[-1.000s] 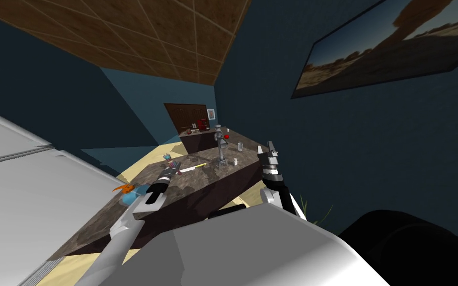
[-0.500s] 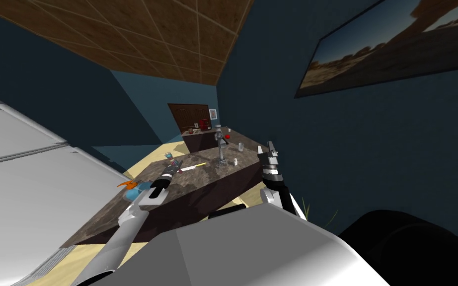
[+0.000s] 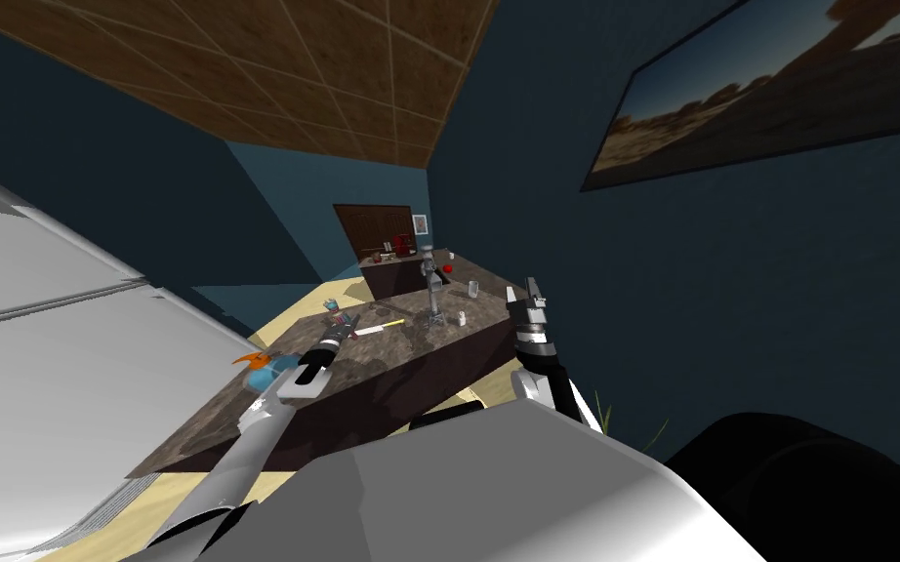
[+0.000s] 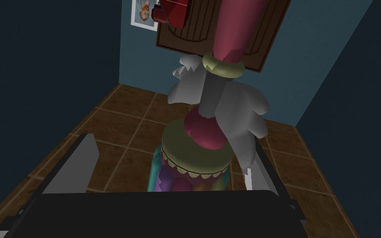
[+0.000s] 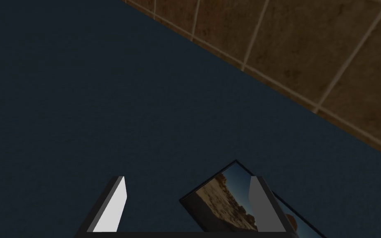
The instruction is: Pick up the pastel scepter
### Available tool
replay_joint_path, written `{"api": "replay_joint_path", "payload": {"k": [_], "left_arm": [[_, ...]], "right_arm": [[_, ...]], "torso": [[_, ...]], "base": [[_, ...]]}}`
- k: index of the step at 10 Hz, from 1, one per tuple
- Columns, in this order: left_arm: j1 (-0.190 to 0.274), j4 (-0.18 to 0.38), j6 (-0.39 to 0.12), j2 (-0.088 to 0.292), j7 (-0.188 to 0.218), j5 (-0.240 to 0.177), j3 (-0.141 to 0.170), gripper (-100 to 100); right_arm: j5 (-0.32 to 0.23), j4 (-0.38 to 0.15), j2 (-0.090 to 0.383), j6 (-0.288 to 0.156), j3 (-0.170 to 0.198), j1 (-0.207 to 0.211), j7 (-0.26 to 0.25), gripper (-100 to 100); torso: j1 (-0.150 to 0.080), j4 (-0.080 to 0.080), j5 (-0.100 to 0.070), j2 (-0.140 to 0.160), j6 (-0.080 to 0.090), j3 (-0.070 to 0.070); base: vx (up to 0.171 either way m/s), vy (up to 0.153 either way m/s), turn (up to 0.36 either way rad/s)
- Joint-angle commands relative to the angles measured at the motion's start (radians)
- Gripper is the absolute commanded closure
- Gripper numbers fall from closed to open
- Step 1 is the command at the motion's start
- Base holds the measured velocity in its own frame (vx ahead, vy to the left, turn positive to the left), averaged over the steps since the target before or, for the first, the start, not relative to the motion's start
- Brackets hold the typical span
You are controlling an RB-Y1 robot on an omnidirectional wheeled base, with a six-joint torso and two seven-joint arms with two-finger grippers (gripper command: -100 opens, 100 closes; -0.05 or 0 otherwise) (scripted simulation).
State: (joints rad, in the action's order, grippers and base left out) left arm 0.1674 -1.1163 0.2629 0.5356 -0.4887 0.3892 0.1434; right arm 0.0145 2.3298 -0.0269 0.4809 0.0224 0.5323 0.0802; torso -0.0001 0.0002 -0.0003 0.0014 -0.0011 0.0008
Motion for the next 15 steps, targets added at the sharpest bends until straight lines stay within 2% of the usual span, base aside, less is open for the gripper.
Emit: {"api": "replay_joint_path", "payload": {"k": [1,3,4,5,6,8,9,11,12,13,14,15], "left_arm": [[0.05,0.05,0.041,0.021,0.0,-0.01,-0.016,-100],[0.059,0.106,0.041,0.021,0.0,-0.01,-0.016,-100],[0.111,0.142,0.082,0.04,-0.001,-0.019,-0.031,-100],[0.117,0.189,0.082,0.04,-0.001,-0.019,-0.031,-100],[0.164,0.22,0.123,0.06,-0.002,-0.028,-0.047,-100],[0.175,0.284,0.123,0.06,-0.002,-0.028,-0.047,-100],[0.218,0.311,0.164,0.079,-0.002,-0.037,-0.062,-100],[0.232,0.373,0.164,0.079,-0.002,-0.037,-0.062,-100],[0.28,0.411,0.205,0.098,-0.003,-0.046,-0.077,-100],[0.29,0.422,0.205,0.098,-0.003,-0.046,-0.077,-100],[0.29,0.462,0.205,0.098,-0.003,-0.046,-0.077,-100],[0.282,0.436,0.205,0.098,-0.004,-0.046,-0.076,-100]], "right_arm": [[0.0,0.0,0.0,0.0,0.0,0.0,0.0,0],[0.0,0.0,0.0,0.0,0.0,0.0,0.0,0],[0.0,0.0,0.0,0.0,0.0,0.0,0.0,0],[0.0,0.0,0.0,0.0,0.0,0.0,0.0,0],[0.0,0.0,0.0,0.0,0.0,0.0,0.0,0],[0.0,0.0,0.0,0.0,0.0,0.0,0.0,0],[0.0,0.0,0.0,0.0,0.0,0.0,0.0,0],[0.0,0.0,0.0,0.0,0.0,0.0,0.0,0],[0.0,0.0,0.0,0.0,0.0,0.0,0.0,0],[0.0,0.0,0.0,0.0,0.0,0.0,0.0,0],[0.0,0.0,0.0,0.0,0.0,0.0,0.0,0],[0.0,0.0,0.0,0.0,0.0,0.0,0.0,0]], "torso": [[0.0,0.0,0.0,0.0,0.0,0.0],[-0.002,0.0,-0.001,0.0,0.0,0.0],[-0.002,0.0,0.0,0.0,0.0,0.0],[-0.002,0.0,-0.001,0.0,0.0,0.0],[-0.003,0.0,-0.001,0.0,0.0,0.0],[-0.004,0.0,-0.001,0.0,0.0,0.0],[-0.002,0.0,0.0,0.0,0.0,0.0],[-0.003,0.0,-0.001,0.0,0.0,0.0],[-0.001,0.0,0.0,0.0,0.0,0.0],[-0.002,0.0,-0.001,0.0,0.0,0.0],[-0.003,0.0,-0.001,0.0,0.0,0.0],[-0.001,0.0,0.0,0.0,0.0,0.0]], "base": [[-0.007,-0.031,0.126],[-0.003,-0.033,0.023],[-0.013,-0.035,0.094],[-0.005,-0.044,0.075],[-0.004,-0.063,0.114],[0.0,-0.039,0.022],[-0.005,-0.038,0.097],[-0.004,-0.032,0.032],[-0.001,-0.036,0.117],[-0.006,-0.045,0.063],[-0.005,-0.022,-0.021],[-0.002,-0.006,-0.003]]}}
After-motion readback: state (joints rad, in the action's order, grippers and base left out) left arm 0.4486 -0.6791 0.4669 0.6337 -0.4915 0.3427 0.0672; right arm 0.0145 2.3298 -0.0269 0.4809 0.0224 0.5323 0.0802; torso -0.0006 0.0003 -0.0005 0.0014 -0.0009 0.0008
